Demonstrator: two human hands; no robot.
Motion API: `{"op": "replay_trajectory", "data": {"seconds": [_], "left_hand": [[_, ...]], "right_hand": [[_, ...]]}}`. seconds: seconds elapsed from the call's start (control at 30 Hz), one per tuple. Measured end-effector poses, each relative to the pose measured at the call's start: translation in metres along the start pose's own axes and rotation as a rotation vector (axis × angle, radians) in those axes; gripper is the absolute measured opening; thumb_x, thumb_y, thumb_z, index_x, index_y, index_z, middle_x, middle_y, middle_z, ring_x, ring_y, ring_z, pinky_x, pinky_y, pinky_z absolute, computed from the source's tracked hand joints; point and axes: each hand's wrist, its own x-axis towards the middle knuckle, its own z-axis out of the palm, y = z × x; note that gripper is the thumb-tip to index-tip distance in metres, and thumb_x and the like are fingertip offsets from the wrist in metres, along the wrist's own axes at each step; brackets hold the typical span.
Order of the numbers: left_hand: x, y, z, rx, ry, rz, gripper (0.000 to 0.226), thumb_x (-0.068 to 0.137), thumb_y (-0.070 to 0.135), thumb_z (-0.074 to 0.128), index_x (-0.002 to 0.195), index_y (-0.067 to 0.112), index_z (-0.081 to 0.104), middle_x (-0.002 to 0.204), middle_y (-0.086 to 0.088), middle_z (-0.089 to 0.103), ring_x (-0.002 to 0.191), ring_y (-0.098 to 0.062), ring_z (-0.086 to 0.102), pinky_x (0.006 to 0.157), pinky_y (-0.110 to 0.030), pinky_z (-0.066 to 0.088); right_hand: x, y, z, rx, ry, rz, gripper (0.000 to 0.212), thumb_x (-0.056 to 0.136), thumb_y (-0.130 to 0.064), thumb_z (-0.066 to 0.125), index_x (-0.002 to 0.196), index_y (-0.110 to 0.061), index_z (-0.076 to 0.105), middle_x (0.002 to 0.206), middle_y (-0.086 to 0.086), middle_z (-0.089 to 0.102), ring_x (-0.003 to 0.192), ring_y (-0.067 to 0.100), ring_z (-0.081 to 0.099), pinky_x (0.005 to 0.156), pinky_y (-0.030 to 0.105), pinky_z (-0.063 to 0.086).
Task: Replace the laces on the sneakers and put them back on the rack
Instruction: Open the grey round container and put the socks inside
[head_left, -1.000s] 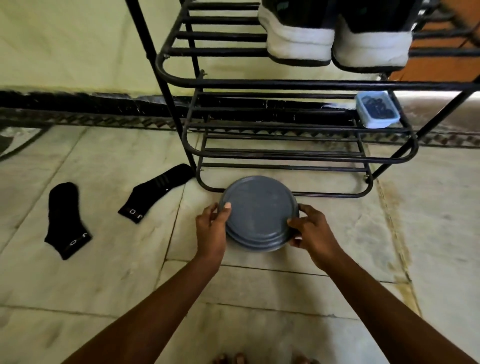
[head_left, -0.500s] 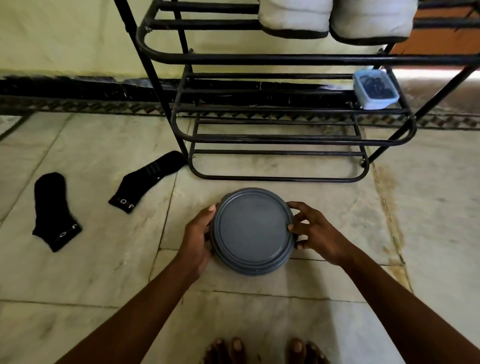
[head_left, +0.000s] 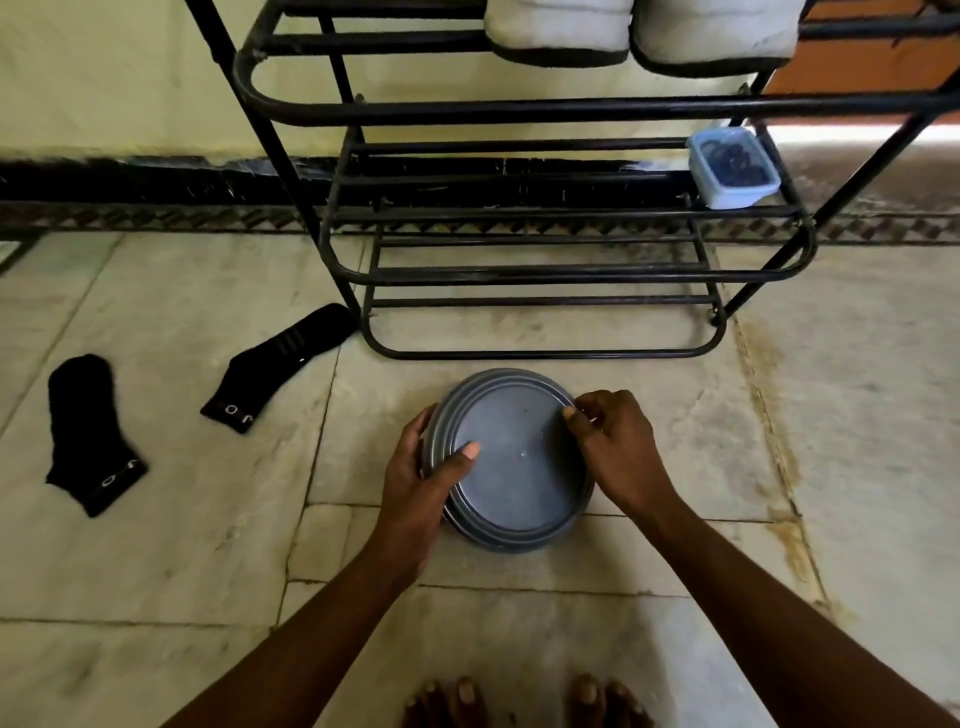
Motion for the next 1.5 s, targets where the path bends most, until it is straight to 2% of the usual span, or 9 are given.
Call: {"op": "replay_trajectory", "data": {"seconds": [0.23, 0.43, 0.73, 0.97, 1.07, 1.13, 1.23, 1.4, 1.5], "left_hand": [[-0.009, -0.004, 0.009, -0.001, -0.041, 0.074, 0.070, 0.087, 0.020, 0.073, 0.150, 0.032, 0.045, 0.144, 0.004, 0.059, 0.130, -0.020, 0.059, 0.098, -0.042, 0.055], [-0.022, -0.009, 0.011, 0.022, 0.007, 0.125, 0.083, 0.079, 0.016, 0.077, 0.152, 0.035, 0.041, 0.147, 0.008, 0.055, 0.131, -0.019, 0.057, 0.101, -0.052, 0.054], [-0.040, -0.010, 0.033, -0.103, -0.022, 0.082, 0.070, 0.083, 0.012, 0.073, 0.144, 0.039, 0.050, 0.142, 0.001, 0.061, 0.128, -0.025, 0.060, 0.096, -0.047, 0.055], [-0.039, 0.003, 0.038, -0.166, -0.065, 0.031, 0.057, 0.098, 0.037, 0.053, 0.153, 0.025, 0.042, 0.148, -0.006, 0.056, 0.134, -0.029, 0.056, 0.105, -0.055, 0.050], [-0.036, 0.011, 0.037, -0.270, -0.068, -0.072, 0.055, 0.106, 0.048, 0.038, 0.150, 0.017, 0.046, 0.145, -0.013, 0.059, 0.132, -0.034, 0.057, 0.104, -0.053, 0.051], [-0.034, 0.018, 0.036, -0.363, -0.038, -0.229, 0.057, 0.108, 0.048, 0.028, 0.138, 0.012, 0.061, 0.134, -0.017, 0.066, 0.124, -0.035, 0.063, 0.091, -0.045, 0.059], [-0.032, 0.019, 0.031, -0.438, -0.058, -0.401, 0.060, 0.106, 0.050, 0.030, 0.123, 0.013, 0.074, 0.130, -0.019, 0.068, 0.114, -0.033, 0.069, 0.080, -0.043, 0.062], [-0.035, 0.018, 0.014, -0.407, -0.285, -0.624, 0.070, 0.092, 0.069, 0.040, 0.128, 0.019, 0.072, 0.138, -0.016, 0.064, 0.117, -0.040, 0.067, 0.089, -0.057, 0.055], [-0.036, 0.019, 0.008, -0.373, -0.428, -0.655, 0.088, 0.084, 0.081, 0.045, 0.143, 0.017, 0.059, 0.149, -0.021, 0.053, 0.132, -0.046, 0.053, 0.099, -0.062, 0.048]], "right_hand": [[-0.003, -0.007, 0.003, -0.022, 0.209, 0.022, 0.019, 0.103, -0.019, 0.050, 0.104, -0.006, 0.065, 0.104, 0.010, 0.062, 0.099, 0.028, 0.060, 0.091, 0.043, 0.049], [-0.011, -0.014, 0.008, 0.056, 0.257, -0.006, 0.013, 0.105, -0.018, 0.048, 0.100, -0.014, 0.060, 0.103, 0.005, 0.060, 0.095, 0.019, 0.058, 0.084, 0.030, 0.045], [-0.001, -0.013, 0.019, 0.066, 0.466, -0.070, 0.029, 0.102, -0.035, 0.046, 0.085, -0.013, 0.056, 0.085, 0.002, 0.056, 0.084, 0.021, 0.053, 0.073, 0.034, 0.040], [0.005, -0.013, 0.019, -0.039, 0.498, -0.052, 0.045, 0.101, -0.054, 0.036, 0.083, -0.015, 0.050, 0.081, 0.002, 0.052, 0.079, 0.020, 0.047, 0.075, 0.031, 0.031], [0.005, -0.015, 0.016, -0.015, 0.505, -0.081, 0.044, 0.100, -0.053, 0.034, 0.082, -0.015, 0.048, 0.079, 0.003, 0.051, 0.076, 0.022, 0.046, 0.073, 0.033, 0.032], [0.005, -0.018, 0.014, 0.006, 0.512, -0.151, 0.042, 0.100, -0.050, 0.035, 0.082, -0.014, 0.047, 0.078, 0.003, 0.049, 0.075, 0.022, 0.045, 0.071, 0.032, 0.031], [0.005, -0.025, 0.013, 0.027, 0.474, -0.270, 0.036, 0.100, -0.046, 0.039, 0.081, -0.016, 0.046, 0.078, 0.000, 0.048, 0.074, 0.017, 0.043, 0.067, 0.028, 0.031], [0.005, -0.025, 0.015, 0.035, 0.357, -0.382, 0.038, 0.102, -0.043, 0.042, 0.076, -0.016, 0.048, 0.073, -0.002, 0.047, 0.070, 0.015, 0.044, 0.064, 0.027, 0.033], [-0.001, -0.020, 0.017, 0.078, 0.319, -0.397, 0.043, 0.102, -0.041, 0.041, 0.074, -0.011, 0.051, 0.069, 0.000, 0.049, 0.068, 0.018, 0.046, 0.063, 0.033, 0.037]]}}
